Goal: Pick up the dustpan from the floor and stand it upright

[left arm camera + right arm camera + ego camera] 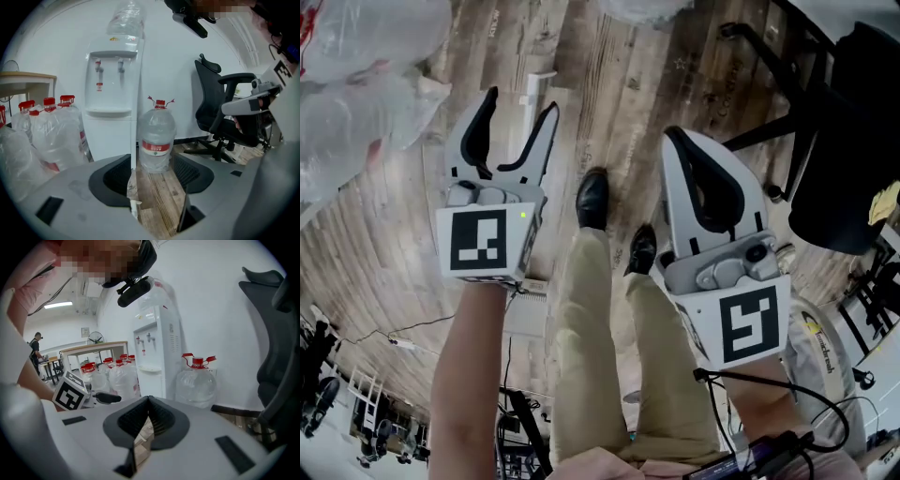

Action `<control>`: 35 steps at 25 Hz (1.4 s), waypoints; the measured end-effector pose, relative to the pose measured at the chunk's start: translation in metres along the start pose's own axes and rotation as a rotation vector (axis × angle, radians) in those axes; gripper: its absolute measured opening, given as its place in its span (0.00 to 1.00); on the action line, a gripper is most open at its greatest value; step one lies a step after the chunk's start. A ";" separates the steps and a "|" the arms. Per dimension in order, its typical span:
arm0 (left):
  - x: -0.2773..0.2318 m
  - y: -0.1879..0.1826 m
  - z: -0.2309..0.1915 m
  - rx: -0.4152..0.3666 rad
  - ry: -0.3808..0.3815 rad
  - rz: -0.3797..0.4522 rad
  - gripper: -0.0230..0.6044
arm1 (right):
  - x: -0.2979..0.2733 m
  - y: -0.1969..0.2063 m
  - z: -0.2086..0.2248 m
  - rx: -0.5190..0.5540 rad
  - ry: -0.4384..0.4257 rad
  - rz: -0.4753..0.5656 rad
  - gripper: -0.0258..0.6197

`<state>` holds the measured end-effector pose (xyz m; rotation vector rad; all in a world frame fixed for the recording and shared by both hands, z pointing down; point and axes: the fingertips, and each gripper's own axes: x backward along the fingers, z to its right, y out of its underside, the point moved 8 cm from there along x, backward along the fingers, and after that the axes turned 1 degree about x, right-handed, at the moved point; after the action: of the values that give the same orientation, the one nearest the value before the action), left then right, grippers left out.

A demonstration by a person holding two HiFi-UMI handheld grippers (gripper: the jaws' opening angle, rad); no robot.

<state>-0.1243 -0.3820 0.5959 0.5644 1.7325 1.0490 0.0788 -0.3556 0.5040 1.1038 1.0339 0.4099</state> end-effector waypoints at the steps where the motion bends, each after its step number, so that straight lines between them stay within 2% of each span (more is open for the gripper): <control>1: -0.005 0.008 -0.003 0.007 -0.001 -0.007 0.49 | -0.004 0.005 0.001 0.000 -0.002 -0.003 0.04; 7: -0.027 0.058 -0.017 0.007 0.020 -0.043 0.49 | -0.024 0.036 0.004 -0.004 -0.009 -0.023 0.04; 12: -0.043 0.092 -0.025 0.003 0.007 -0.092 0.50 | -0.029 0.058 0.011 -0.009 -0.006 -0.036 0.04; 16: -0.056 0.109 -0.033 0.005 -0.010 -0.122 0.50 | -0.032 0.070 0.023 -0.013 0.013 -0.040 0.04; 26: -0.086 0.146 -0.031 -0.021 0.032 -0.170 0.51 | -0.035 0.099 0.035 -0.032 0.050 -0.047 0.04; 35: -0.118 0.185 -0.036 -0.012 0.026 -0.243 0.51 | -0.040 0.123 0.051 -0.033 0.075 -0.062 0.04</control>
<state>-0.1283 -0.3902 0.8180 0.3236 1.7661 0.8969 0.1270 -0.3578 0.6346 1.0305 1.1204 0.4196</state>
